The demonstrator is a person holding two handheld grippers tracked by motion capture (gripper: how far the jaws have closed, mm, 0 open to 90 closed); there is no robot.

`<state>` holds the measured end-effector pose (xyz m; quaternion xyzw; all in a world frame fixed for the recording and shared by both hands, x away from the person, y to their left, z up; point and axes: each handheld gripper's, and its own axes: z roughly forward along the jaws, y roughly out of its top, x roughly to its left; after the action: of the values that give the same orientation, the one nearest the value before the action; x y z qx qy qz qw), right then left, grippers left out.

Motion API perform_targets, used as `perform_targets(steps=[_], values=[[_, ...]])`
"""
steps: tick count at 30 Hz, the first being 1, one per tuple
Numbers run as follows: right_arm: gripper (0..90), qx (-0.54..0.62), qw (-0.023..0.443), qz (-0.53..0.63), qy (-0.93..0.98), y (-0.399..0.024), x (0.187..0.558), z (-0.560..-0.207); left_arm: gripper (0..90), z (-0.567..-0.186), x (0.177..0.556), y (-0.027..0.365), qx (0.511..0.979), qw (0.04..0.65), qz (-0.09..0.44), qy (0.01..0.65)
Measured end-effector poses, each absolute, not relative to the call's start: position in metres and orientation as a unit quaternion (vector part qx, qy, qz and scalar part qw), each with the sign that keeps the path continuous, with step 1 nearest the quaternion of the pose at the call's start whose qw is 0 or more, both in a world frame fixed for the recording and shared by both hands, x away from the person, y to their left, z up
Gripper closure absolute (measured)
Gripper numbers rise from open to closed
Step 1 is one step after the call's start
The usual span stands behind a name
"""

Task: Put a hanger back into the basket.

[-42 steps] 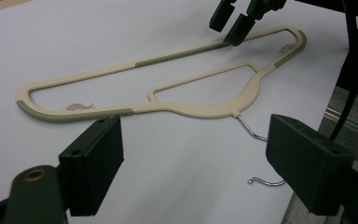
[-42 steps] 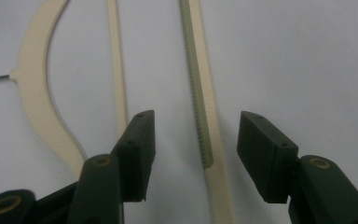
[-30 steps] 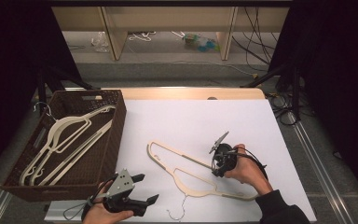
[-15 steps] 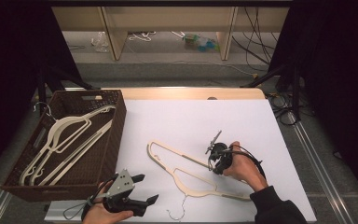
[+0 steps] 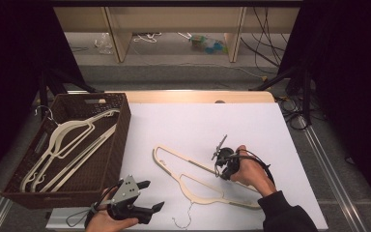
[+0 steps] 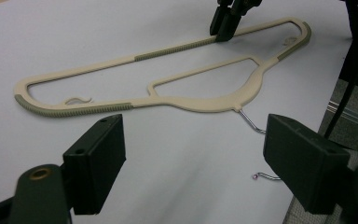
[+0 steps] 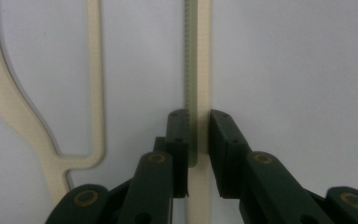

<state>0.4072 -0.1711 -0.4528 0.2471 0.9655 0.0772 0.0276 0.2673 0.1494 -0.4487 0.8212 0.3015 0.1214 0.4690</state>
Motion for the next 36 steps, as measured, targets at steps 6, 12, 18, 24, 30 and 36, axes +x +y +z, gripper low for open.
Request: perform_targets(steps=[6, 12, 18, 24, 30, 36], values=[[78.5, 0.232, 0.036, 0.078, 0.969, -0.170, 0.406, -0.450, 21.5, -0.453, 0.276, 0.147, 0.837, 0.448, 0.137, 0.284], [78.5, 0.221, 0.042, 0.078, 0.971, -0.169, 0.403, -0.444, 21.9, -0.463, 0.291, 0.136, 0.848, 0.435, 0.146, 0.265], [78.6, 0.218, 0.041, 0.077, 0.972, -0.169, 0.403, -0.438, 23.5, -0.471, 0.307, 0.123, 0.870, 0.410, 0.148, 0.231], [78.6, 0.213, 0.044, 0.078, 0.973, -0.168, 0.404, -0.429, 24.9, -0.481, 0.313, 0.107, 0.881, 0.398, 0.154, 0.202], [78.6, 0.208, 0.043, 0.083, 0.974, -0.169, 0.406, -0.419, 25.6, -0.486, 0.312, 0.091, 0.890, 0.391, 0.158, 0.175], [78.7, 0.205, 0.045, 0.087, 0.974, -0.171, 0.407, -0.414, 27.3, -0.492, 0.312, 0.077, 0.895, 0.385, 0.160, 0.160]])
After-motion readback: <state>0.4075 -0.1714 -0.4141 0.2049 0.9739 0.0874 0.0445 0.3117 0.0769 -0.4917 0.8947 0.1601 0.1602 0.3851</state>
